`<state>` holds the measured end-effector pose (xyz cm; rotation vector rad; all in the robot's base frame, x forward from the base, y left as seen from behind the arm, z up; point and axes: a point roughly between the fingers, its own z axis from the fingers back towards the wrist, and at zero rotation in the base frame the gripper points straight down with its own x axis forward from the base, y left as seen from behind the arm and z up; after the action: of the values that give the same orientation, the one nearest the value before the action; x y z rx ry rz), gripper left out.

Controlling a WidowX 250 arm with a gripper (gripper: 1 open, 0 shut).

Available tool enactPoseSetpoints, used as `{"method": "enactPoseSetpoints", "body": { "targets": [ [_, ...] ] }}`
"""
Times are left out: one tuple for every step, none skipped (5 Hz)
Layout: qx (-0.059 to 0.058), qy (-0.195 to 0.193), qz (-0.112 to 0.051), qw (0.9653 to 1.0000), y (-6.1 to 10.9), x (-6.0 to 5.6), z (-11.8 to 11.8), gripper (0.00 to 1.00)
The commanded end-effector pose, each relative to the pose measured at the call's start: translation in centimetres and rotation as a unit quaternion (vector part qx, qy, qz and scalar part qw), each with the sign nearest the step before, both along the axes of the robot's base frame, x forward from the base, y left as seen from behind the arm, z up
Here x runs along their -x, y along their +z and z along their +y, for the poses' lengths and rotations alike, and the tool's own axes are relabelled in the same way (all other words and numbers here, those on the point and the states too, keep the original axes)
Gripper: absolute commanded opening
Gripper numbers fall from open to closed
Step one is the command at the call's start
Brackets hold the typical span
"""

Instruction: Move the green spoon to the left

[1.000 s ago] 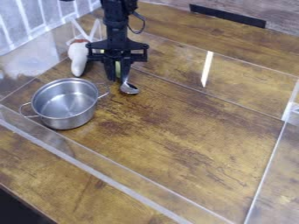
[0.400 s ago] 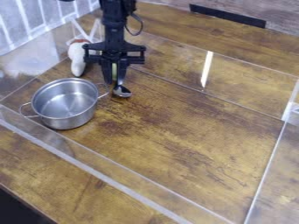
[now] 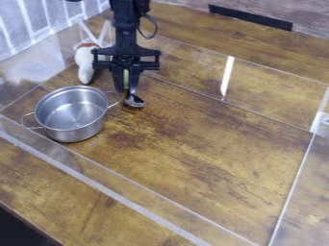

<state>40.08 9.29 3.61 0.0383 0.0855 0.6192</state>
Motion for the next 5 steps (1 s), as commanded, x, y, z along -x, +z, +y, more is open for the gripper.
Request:
{"method": "enactPoseSetpoints", "body": {
  "targets": [
    [-0.004, 0.007, -0.046, 0.9989, 4.4, -0.6, 0.1, 0.0],
    [0.001, -0.005, -0.058, 0.9983, 6.8, -0.1, 0.2, 0.0],
    [0.007, -0.018, -0.073, 0.9972, 9.4, 0.5, 0.3, 0.0],
    [0.015, -0.012, -0.086, 0.9961, 11.8, -0.5, -0.1, 0.0],
    [0.027, 0.002, -0.105, 0.9941, 13.1, -1.4, -1.0, 0.0]
  ]
}}
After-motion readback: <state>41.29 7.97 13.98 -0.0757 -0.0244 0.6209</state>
